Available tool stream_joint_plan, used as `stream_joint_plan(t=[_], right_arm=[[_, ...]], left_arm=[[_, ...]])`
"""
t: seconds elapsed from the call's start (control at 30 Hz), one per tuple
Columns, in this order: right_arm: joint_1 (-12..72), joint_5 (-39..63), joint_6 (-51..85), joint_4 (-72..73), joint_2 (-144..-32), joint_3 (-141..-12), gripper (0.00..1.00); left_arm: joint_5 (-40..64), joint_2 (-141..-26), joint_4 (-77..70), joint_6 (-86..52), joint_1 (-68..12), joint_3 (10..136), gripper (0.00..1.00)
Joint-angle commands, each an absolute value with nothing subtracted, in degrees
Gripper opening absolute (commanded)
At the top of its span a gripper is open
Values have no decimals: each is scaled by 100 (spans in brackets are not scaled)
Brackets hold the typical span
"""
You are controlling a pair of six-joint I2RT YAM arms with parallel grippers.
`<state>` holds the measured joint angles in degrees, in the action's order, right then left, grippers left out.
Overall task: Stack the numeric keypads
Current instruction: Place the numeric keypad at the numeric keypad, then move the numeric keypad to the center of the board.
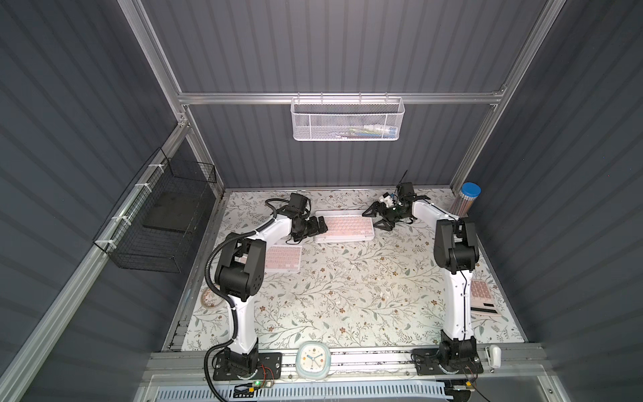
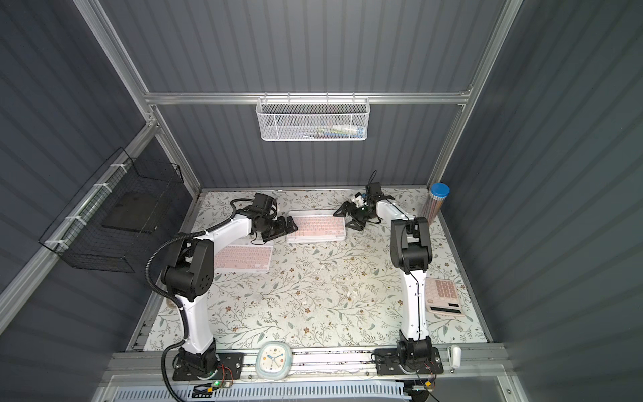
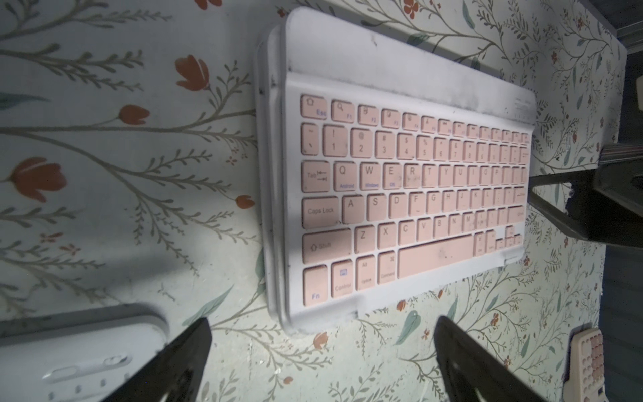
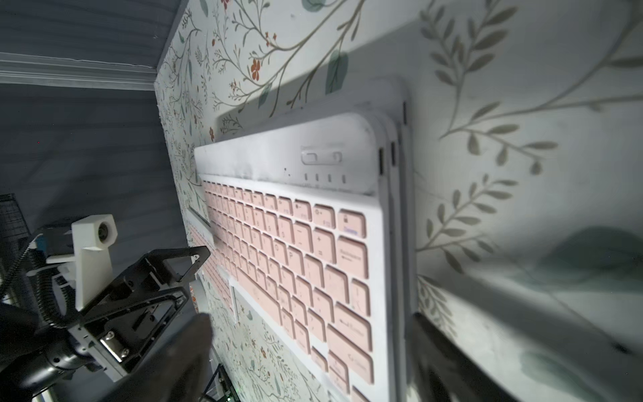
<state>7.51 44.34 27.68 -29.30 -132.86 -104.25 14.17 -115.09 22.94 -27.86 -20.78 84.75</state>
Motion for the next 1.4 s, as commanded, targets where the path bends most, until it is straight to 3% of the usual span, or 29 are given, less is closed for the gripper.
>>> stream_joint_plan(t=[0.0, 0.3, 0.57, 0.9, 1.37], right_arm=[[773, 4133, 2597, -3280, -12958, -10512, 99], [929, 3122, 2336, -3508, -11839, -10016, 99], [1512, 860, 1890, -3301, -10517, -8785, 99], [1687, 1678, 2286, -2735, -9523, -7424, 99], [2907, 1511, 2652, -2353, -8781, -6469, 99]], left_arm=[[1256, -11332, 2450, -2611, -2048, 8456, 100], [593, -10938, 2762, -2434, -2048, 8350, 100], [-904, -10193, 3295, -2386, -2043, 7732, 100], [-2015, -9117, 3526, -2364, -2047, 6870, 100], [-2035, -9000, 3760, -2635, -1731, 6293, 100]])
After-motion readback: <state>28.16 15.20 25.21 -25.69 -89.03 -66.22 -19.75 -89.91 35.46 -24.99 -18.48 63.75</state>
